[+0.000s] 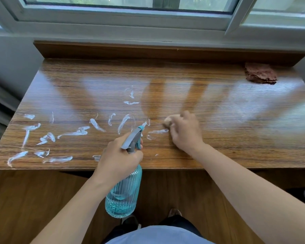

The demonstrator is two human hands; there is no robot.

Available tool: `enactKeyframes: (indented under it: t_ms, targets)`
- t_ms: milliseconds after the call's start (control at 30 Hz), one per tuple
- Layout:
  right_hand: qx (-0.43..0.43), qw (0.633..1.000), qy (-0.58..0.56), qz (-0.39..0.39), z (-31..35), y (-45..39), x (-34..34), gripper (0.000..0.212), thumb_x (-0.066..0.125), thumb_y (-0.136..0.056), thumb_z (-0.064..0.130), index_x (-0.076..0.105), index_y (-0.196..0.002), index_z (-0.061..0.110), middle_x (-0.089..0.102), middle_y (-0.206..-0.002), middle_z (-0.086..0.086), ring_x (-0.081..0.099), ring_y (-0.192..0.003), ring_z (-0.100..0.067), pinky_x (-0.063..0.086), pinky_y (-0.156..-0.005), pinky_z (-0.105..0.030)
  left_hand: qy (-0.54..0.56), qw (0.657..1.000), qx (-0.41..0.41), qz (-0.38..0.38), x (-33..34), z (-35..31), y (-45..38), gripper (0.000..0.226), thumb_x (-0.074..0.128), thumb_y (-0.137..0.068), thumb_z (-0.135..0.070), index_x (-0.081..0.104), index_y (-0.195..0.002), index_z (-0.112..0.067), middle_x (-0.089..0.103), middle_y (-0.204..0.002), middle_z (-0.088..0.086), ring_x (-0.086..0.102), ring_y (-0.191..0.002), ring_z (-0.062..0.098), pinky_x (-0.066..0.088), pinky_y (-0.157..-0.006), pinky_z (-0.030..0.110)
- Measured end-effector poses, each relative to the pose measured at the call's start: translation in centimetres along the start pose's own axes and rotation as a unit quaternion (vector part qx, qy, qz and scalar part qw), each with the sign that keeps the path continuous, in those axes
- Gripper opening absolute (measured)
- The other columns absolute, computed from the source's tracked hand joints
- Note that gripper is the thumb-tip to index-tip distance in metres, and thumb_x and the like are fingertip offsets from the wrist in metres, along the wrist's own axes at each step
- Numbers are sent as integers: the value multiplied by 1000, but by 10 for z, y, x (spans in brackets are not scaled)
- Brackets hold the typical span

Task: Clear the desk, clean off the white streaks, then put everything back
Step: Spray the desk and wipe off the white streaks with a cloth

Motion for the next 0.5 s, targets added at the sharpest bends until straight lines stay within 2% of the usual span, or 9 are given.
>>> enactKeyframes:
  t_ms: [100,167,200,267,400,433,500]
  targets:
    - [-185,977,-32,104,35,58,9,25,63,-91,30,64,-116,27,48,-102,4,44,-93,-16,46,-82,-34,1,1000,7,-1,-2,0,-2,20,64,-85,-7,64,-91,-26,55,-59,-20,48,-50,4,40,-55,29]
    - [-233,964,-28,122,33,71,8,29,64,-92,33,63,-120,28,51,-103,5,45,-92,-15,44,-80,-31,2,1000,8,2,-2,0,-2,19,64,-85,-8,64,-91,-25,52,-57,-19,47,-49,5,40,-55,30]
    - [-234,965,-22,113,28,64,8,27,66,-91,32,64,-118,26,52,-103,4,46,-92,-16,45,-80,-32,3,1000,9,5,-2,1,-2,18,64,-85,-8,64,-92,-25,51,-56,-19,46,-48,5,41,-54,32]
    - [-177,982,-16,61,15,32,6,22,67,-91,26,67,-112,21,52,-100,0,46,-91,-19,49,-81,-39,0,1000,10,5,-4,1,-2,17,65,-87,-9,64,-91,-25,51,-56,-20,46,-49,4,42,-56,32]
    - [23,1000,10,-5,-13,-25,1,22,60,-96,28,69,-114,19,51,-104,-3,45,-98,-24,47,-84,-40,4,1000,7,6,-7,1,-3,16,66,-88,-9,64,-90,-25,48,-51,-21,44,-46,5,42,-56,34]
    - [30,999,6,-14,-9,-21,1,21,59,-97,28,69,-114,21,51,-106,-3,45,-99,-24,47,-84,-40,3,1000,5,4,-7,1,-3,16,65,-88,-9,64,-90,-25,48,-51,-21,44,-45,5,42,-56,33]
    - [-51,998,-25,-7,16,6,2,18,59,-95,26,68,-111,26,48,-102,1,42,-95,-20,46,-83,-40,8,1000,3,2,-9,2,-4,18,64,-87,-8,64,-90,-25,48,-50,-21,43,-45,6,41,-55,33]
Point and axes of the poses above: each hand's wrist, its own y-axis away from the middle knuckle, its own x-axis out of the palm, z = x × y, the point moved 8 cm from there along -y, towards the middle knuckle
